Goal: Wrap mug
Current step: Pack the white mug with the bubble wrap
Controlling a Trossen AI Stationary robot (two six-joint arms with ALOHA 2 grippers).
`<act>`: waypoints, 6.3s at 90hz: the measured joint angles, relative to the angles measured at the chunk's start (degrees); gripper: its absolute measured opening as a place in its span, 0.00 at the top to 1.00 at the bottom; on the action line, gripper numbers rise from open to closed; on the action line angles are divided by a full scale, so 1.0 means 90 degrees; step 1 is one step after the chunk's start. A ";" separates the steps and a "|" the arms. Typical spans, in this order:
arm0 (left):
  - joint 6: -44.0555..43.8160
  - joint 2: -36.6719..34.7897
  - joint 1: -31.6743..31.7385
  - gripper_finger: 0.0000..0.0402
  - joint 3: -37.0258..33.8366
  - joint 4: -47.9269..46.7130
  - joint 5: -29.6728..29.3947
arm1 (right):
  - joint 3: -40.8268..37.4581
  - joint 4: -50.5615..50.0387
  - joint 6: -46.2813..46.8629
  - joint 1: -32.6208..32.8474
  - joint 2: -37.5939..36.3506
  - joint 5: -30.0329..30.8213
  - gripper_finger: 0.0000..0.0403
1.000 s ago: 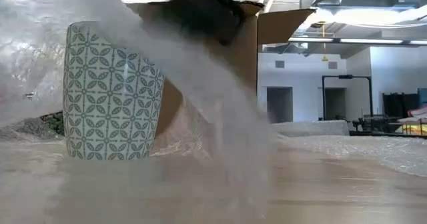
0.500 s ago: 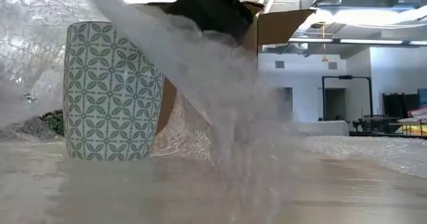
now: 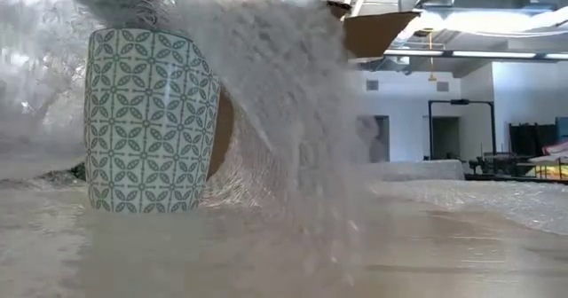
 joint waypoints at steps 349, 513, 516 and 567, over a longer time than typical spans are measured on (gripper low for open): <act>-0.1139 -0.3135 -0.1410 1.00 -0.1618 0.0166 -0.0308 | 0.1887 -0.3617 -0.0256 -0.1392 -0.0147 -0.0771 0.99; 0.0514 0.1201 -0.0097 1.00 -0.1627 0.5389 -0.0623 | 0.2521 -0.6790 -0.0159 -0.1542 0.0786 -0.0793 1.00; 0.0560 0.1201 -0.0087 1.00 -0.1627 0.5309 -0.0563 | 0.2492 -0.6808 -0.0151 -0.1542 0.0786 -0.0769 1.00; 0.0123 0.0222 -0.0841 1.00 -0.1618 0.4647 -0.0735 | 0.2643 -0.7181 -0.0170 -0.1554 0.0790 -0.0466 1.00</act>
